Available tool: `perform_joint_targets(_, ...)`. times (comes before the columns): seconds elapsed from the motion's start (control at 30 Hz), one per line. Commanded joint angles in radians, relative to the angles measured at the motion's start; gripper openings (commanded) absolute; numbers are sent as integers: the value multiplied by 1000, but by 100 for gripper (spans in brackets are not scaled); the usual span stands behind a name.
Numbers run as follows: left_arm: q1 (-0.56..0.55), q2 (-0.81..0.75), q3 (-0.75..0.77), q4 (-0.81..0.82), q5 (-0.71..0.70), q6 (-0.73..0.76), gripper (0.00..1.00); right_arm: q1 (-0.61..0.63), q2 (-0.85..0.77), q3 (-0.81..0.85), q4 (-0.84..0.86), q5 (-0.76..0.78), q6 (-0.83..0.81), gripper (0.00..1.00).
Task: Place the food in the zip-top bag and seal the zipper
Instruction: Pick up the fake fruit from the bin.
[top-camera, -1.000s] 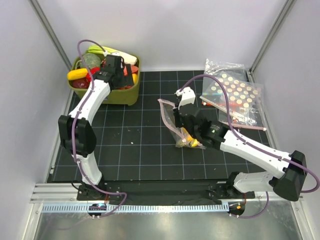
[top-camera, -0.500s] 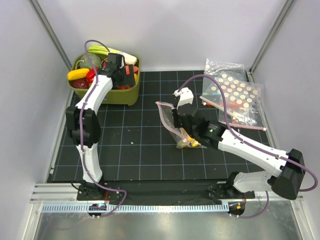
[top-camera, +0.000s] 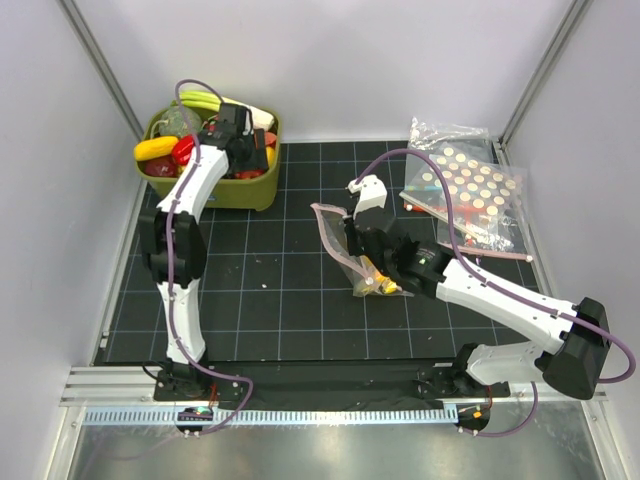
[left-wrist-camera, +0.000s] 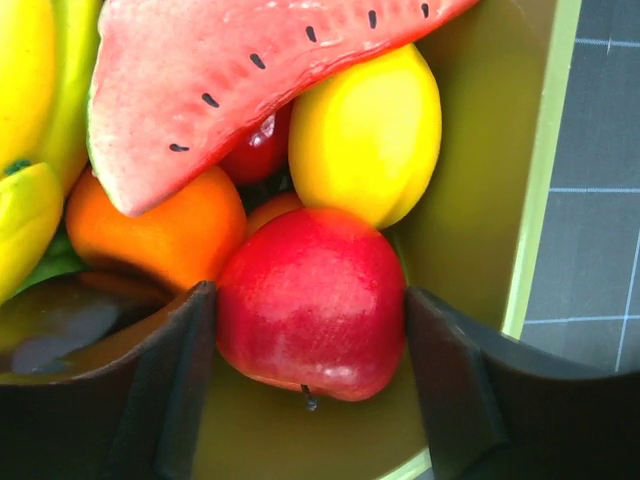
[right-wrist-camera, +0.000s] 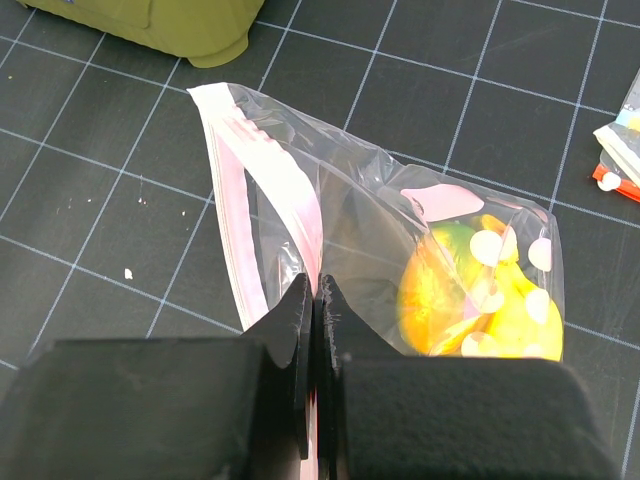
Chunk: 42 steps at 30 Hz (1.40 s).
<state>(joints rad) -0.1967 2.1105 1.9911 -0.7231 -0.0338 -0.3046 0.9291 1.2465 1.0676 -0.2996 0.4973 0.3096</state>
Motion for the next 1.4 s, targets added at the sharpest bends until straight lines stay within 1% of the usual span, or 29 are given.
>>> perform_joint_targets(0.0,-1,-20,12,-90,14,22,61,-3,-9,15,42,9,11,1)
perform_joint_targets(0.07,-1,-55,-21,-50,26,12,57,-3,-12,15,43,9,11,1)
perform_joint_targets(0.1,-1,-104,-59,-32,31,3,52,-3,-12,14,43,9,10,1)
perform_joint_targets(0.17,-1,-156,-101,26,31,-7,48,-3,-12,14,42,9,11,1)
perform_joint_targets(0.2,-1,-197,-136,43,60,-16,44,-3,-12,14,43,7,11,1)
perform_joint_targets(0.3,-1,-272,-195,96,67,-28,38,-3,-15,14,43,9,11,1)
perform_joint_targets(0.4,0,-308,-236,128,72,-37,32,-3,-13,12,43,10,11,1)
perform_joint_targets(0.63,13,-391,-301,191,69,-64,33,-4,-13,14,43,9,11,1)
perform_joint_targets(0.73,17,-448,-339,224,92,-83,33,-3,-18,12,42,10,11,1)
perform_joint_targets(0.87,17,-524,-385,243,156,-116,32,-3,-19,14,43,7,11,1)
perform_joint_targets(1.07,6,-601,-448,286,190,-179,31,-3,-27,17,40,7,13,1)
perform_joint_targets(1.17,-9,-639,-462,280,233,-211,31,-3,-36,17,39,7,14,1)
perform_joint_targets(1.23,-20,-681,-478,286,293,-240,30,-3,-42,18,36,1,16,1)
perform_joint_targets(1.37,-55,-756,-561,344,402,-339,28,-3,-51,40,1,-26,36,1)
